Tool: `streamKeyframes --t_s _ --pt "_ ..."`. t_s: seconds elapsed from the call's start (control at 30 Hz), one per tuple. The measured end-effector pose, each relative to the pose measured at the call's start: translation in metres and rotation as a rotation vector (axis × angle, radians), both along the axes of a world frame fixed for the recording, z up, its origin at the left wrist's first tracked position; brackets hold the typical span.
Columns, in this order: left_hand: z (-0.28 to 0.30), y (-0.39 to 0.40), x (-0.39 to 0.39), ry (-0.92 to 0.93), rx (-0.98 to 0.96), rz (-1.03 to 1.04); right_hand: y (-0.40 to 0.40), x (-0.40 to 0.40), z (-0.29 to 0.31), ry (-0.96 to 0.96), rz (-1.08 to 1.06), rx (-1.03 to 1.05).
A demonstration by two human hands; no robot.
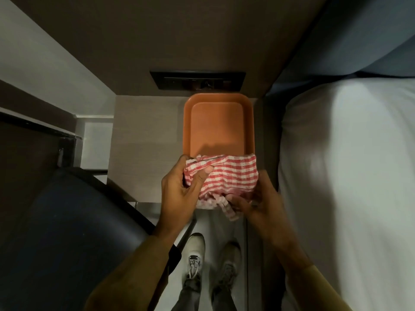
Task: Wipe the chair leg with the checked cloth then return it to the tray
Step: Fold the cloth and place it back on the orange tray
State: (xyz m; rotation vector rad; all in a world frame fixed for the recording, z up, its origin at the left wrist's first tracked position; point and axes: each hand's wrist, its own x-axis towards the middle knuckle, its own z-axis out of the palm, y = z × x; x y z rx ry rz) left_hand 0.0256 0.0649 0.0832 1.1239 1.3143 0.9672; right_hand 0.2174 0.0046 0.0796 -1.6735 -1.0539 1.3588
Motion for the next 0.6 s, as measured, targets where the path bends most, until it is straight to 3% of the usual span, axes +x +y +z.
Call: streamKeyframes --t_s 0.2,0.43,0.53,0.6 --pt "-0.013 0.002 0.002 0.101 0.068 -0.029 0.003 0.007 -0.007 -0.187 -0.009 0.11" --pt "-0.075 0.019 0.02 0.033 -0.259 -0.01 0.016 0.013 -0.061 -0.072 -0.134 -0.128" --pt "-0.095 0.031 0.02 0.089 -0.32 -0.185 0.023 0.015 -0.084 -0.068 -0.164 -0.181" --pt "-0.109 0.03 0.022 0.237 -0.318 -0.345 0.026 0.016 -0.096 -0.157 -0.101 -0.194"
